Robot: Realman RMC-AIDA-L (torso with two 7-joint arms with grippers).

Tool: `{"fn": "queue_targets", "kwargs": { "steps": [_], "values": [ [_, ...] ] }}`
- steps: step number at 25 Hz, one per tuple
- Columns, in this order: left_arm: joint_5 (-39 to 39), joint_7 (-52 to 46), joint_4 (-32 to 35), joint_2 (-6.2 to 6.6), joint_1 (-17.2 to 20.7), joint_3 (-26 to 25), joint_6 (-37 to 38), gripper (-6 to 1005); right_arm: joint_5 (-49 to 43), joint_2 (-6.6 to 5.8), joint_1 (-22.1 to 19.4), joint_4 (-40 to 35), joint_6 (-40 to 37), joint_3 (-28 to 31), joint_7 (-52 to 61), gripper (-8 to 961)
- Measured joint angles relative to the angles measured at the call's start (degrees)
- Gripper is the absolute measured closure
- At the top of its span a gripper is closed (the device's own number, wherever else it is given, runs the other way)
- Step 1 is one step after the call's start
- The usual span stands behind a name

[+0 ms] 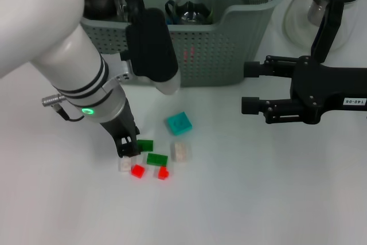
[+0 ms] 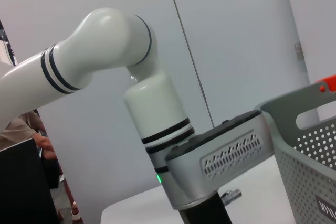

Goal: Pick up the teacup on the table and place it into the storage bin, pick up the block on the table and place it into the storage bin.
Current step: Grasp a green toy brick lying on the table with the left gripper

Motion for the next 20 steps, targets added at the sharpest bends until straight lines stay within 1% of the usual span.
{"fn": "queue_targets", "kwargs": {
  "steps": [3, 11, 20],
  "values": [
    [0.01, -0.04, -0.03, 0.0, 0.13, 0.98, -0.29, 677, -0.01, 0.0, -0.04, 0.0, 0.0, 0.0, -0.02, 102],
    [-0.11, -0.08, 0.01, 0.0, 0.13, 1.24, -0.18, 682, -0.01, -0.09, -0.12, 0.0, 0.0, 0.0, -0.05, 103],
    [0.01, -0.08, 0.25, -0.09, 0.3, 2.72, -0.35, 687, 0.13, -0.15, -0.14, 0.0, 0.03, 0.0, -0.11, 103]
  ]
}}
